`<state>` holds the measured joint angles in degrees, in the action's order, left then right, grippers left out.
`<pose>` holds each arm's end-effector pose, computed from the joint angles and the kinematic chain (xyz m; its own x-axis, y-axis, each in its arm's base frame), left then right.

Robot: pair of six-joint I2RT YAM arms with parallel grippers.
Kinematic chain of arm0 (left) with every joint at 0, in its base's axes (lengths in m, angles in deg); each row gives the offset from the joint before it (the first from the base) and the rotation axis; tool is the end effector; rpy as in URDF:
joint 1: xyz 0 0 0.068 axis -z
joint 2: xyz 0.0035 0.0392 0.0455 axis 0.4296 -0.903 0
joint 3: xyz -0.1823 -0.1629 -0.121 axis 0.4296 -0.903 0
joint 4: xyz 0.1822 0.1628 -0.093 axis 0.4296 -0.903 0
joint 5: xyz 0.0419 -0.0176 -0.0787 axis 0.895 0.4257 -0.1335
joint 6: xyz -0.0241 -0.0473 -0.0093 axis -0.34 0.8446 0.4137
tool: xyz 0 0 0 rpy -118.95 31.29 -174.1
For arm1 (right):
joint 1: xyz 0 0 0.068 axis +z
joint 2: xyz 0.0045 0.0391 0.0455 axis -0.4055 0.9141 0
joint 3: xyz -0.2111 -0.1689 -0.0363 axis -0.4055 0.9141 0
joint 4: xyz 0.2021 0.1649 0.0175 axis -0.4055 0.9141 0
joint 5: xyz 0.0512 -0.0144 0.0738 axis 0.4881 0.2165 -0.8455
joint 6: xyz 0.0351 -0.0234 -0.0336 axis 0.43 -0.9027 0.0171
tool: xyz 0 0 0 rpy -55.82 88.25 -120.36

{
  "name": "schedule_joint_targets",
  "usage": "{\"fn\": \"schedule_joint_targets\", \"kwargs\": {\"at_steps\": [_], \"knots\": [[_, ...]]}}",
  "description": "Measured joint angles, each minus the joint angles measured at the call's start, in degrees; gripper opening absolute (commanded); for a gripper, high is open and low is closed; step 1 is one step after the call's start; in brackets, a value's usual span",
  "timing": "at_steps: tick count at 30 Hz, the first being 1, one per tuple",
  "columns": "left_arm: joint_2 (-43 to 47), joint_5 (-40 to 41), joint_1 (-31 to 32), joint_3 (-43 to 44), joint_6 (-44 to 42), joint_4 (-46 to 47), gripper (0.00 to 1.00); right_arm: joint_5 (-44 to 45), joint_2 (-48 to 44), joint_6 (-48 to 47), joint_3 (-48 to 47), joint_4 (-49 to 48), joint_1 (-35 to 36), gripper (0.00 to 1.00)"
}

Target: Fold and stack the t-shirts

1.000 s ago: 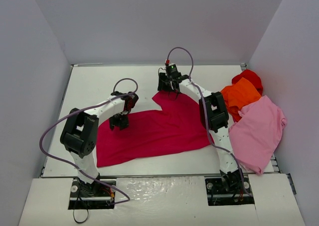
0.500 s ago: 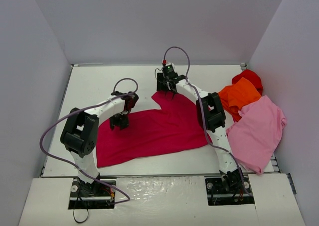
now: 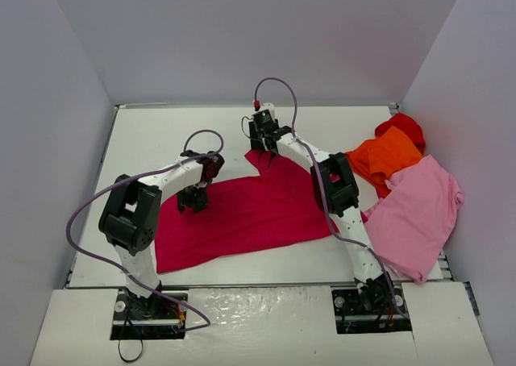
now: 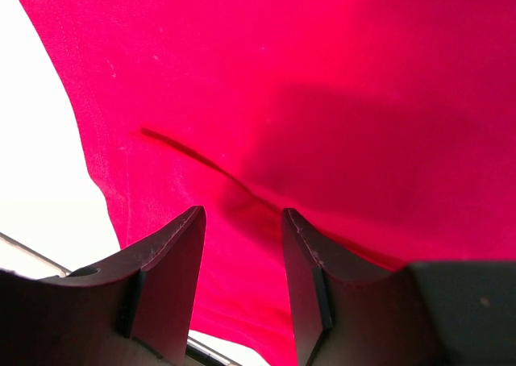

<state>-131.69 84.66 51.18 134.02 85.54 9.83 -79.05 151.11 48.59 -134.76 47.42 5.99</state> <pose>0.3043 -0.1337 0.1786 -0.9241 -0.2598 -0.2801 -0.3189 0.9283 0.1913 0.4976 0.2798 0.1605 -0.5340 -0.0147 -0.8454 -0.2464 0.9592 0.1390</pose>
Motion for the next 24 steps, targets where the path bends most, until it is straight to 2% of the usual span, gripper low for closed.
{"fn": "schedule_joint_targets", "kwargs": {"at_steps": [6, 9, 12, 17, 19, 22, 24], "knots": [[0.0, 0.04, 0.0, -0.04, 0.02, -0.01, 0.4, 3.1, 0.05, 0.0, 0.33, -0.2, 0.11, 0.39], [0.0, 0.25, 0.0, -0.04, 0.04, -0.02, 0.39, 4.27, 0.06, 0.11, 0.6, -0.53, 0.14, 0.29], [-0.16, 0.79, -0.06, -0.04, 0.06, 0.0, 0.32, 5.62, 0.04, 0.23, 1.31, -1.61, 0.18, 0.22], [-3.53, 1.66, -1.04, 1.25, 0.07, -0.21, 0.25, 7.92, -0.38, 0.16, 3.02, -3.61, 0.22, 0.18], [-5.06, 1.76, -1.54, 2.34, 0.07, -0.56, 0.19, 8.74, -0.58, 0.12, 3.67, -4.27, 0.22, 0.13], [-6.15, 1.76, -2.33, 5.2, 0.05, -1.34, 0.07, 9.92, -1.06, -0.01, 4.79, -5.0, 0.21, 0.01], [-6.35, 1.85, -2.98, 7.39, -0.08, -1.38, 0.03, 10.58, -1.35, -0.05, 5.44, -5.27, 0.18, 0.0]]}}
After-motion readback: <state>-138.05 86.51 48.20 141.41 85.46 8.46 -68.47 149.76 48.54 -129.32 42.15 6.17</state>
